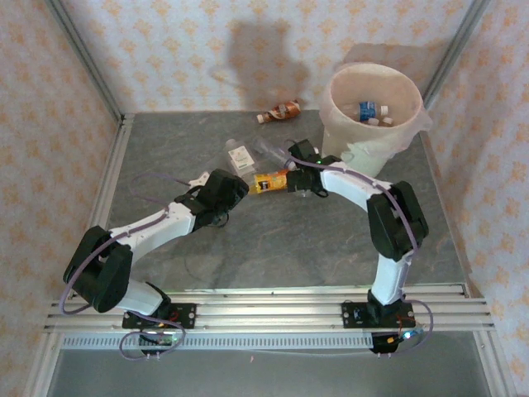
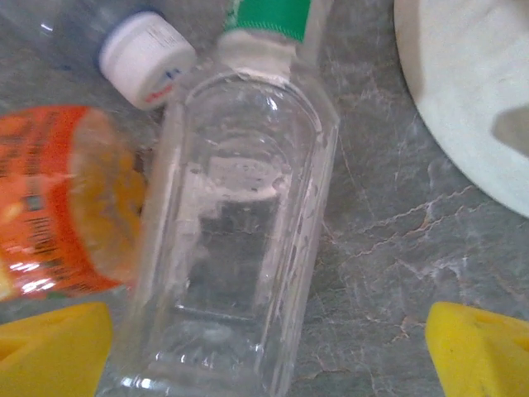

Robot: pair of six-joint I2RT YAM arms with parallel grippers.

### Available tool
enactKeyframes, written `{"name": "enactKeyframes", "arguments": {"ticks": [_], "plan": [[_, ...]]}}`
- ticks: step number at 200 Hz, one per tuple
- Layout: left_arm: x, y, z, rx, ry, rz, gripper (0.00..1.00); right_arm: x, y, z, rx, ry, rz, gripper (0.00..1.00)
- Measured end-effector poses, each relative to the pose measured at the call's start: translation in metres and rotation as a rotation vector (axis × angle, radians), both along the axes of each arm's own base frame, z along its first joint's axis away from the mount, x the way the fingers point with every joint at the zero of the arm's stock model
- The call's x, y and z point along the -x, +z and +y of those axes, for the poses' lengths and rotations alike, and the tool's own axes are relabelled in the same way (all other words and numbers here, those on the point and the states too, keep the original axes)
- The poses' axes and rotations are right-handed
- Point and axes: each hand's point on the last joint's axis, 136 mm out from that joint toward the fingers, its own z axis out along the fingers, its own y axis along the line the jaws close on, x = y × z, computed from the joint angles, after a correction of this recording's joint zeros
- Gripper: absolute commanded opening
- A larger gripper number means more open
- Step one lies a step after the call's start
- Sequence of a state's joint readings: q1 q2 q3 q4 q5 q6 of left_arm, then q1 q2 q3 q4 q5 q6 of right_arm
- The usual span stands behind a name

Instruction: Put the plastic bottles in the bin

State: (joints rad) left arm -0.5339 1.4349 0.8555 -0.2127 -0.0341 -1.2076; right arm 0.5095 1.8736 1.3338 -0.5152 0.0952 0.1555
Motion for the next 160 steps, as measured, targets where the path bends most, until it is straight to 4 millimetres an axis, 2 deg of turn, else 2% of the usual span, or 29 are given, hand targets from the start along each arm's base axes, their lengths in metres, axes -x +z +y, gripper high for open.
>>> {"name": "enactKeyframes", "arguments": {"ticks": [29, 56, 110, 130, 160], "plan": [[0.0, 0.0, 0.0, -0.001, 0.0, 0.001, 1.0, -0.012, -0.01, 0.001, -0.015, -0.076, 0.01, 0.81], [0.001, -0.001, 0.0, -0.002, 0.0, 0.004, 1.0, -0.015, -0.013, -0.002, -0.032, -0.113, 0.009, 0.68], [0.0, -0.001, 0.003, -0.003, 0.006, 0.005, 1.0, -0.016, -0.015, -0.002, -0.049, -0.108, -0.011, 0.62], [0.0, -0.001, 0.003, -0.003, 0.006, 0.005, 1.0, -0.007, -0.014, -0.004, -0.061, -0.097, -0.003, 0.62], [0.0, -0.001, 0.003, -0.003, 0.006, 0.005, 1.0, 0.025, -0.015, -0.013, -0.079, -0.079, 0.043, 0.62]]}}
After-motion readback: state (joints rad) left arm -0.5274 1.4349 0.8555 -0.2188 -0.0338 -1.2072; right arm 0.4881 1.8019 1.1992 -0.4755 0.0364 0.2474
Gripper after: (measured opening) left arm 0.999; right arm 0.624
